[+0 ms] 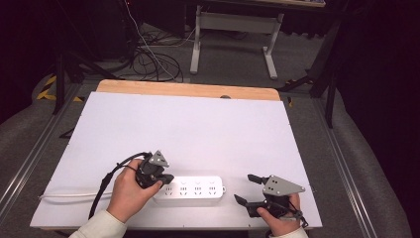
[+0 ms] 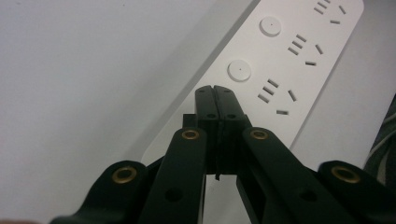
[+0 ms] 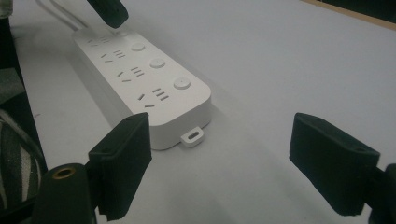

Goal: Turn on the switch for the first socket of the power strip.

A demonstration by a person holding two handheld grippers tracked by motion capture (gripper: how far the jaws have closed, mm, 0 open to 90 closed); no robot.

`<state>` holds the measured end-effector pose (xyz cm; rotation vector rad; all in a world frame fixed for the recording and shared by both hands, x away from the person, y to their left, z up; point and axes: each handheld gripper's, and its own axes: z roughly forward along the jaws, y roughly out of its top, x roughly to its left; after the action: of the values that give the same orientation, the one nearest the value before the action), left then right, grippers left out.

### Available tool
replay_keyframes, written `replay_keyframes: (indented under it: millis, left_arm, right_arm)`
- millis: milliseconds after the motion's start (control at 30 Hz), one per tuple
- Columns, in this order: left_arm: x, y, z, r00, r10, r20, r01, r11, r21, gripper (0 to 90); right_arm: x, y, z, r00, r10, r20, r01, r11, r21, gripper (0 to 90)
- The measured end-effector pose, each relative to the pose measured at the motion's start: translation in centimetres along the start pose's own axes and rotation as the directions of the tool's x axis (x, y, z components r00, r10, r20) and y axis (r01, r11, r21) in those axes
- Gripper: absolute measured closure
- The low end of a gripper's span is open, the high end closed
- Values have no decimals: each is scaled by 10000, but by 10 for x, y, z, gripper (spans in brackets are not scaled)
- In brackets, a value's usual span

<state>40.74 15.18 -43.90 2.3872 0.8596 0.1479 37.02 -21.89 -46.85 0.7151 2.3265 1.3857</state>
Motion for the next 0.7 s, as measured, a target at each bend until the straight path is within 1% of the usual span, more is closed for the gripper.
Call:
replay_keyframes:
  millis: [233,700]
  left_arm:
    - [1,1,4,10000,-27,-39,27,9999,156,900]
    - [0,0,5,9999,6,-125,-5,9999,113,900]
  right_arm:
    - [0,0,0,10000,-1,-21,1,10000,-8,212]
    - [0,0,0,10000,2,-79,-2,10000,-33,212]
